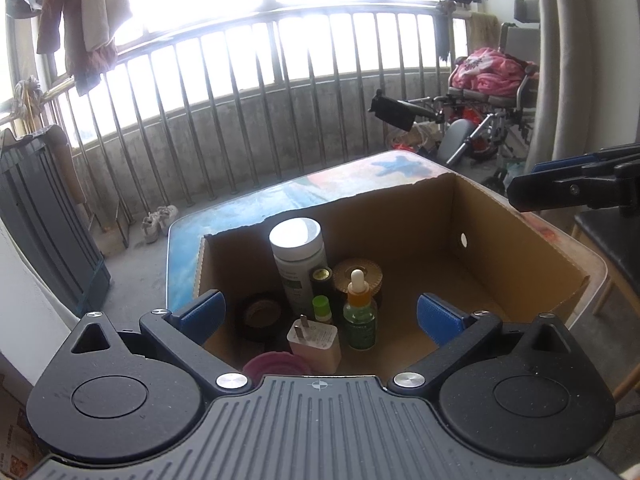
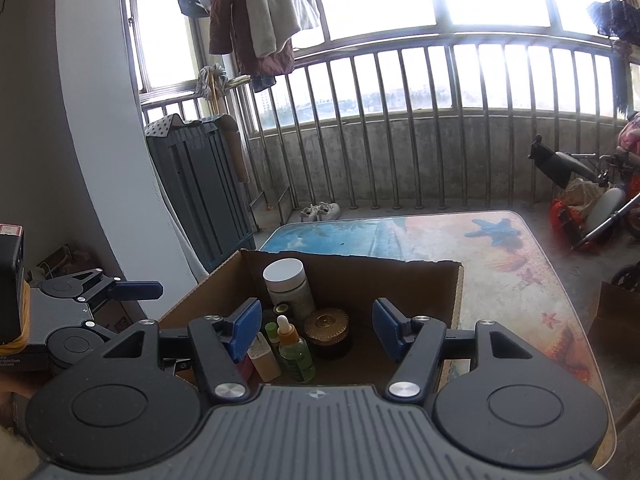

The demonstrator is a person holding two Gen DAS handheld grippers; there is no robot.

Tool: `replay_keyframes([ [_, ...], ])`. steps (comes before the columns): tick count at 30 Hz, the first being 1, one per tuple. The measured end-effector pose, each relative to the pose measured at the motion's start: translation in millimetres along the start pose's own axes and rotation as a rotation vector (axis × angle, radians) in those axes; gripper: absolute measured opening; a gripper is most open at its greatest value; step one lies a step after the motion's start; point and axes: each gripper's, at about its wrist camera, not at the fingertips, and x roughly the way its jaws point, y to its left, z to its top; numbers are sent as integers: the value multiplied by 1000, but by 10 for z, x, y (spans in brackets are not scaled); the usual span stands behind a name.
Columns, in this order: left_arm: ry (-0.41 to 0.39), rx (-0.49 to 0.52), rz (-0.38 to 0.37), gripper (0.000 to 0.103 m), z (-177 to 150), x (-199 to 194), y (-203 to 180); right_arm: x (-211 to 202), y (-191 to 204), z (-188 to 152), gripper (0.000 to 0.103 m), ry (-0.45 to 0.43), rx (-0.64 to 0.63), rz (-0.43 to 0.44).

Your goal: Organize rigid objects

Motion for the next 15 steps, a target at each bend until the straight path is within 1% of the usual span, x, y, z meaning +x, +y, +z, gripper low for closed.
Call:
replay_keyframes([
  [3, 0, 4, 14, 103, 3, -2, -17, -4, -12, 3, 65, -2, 7, 7],
  [7, -4, 13, 14, 103, 6, -22, -46, -19, -24, 11, 65, -8, -2, 2],
  [9, -8, 20, 23, 103, 13, -35, -64, -29, -37, 0, 65, -11, 6, 15],
  [15, -16, 12, 34, 103, -14, -54, -93, -30, -66, -47, 65, -5, 17, 27],
])
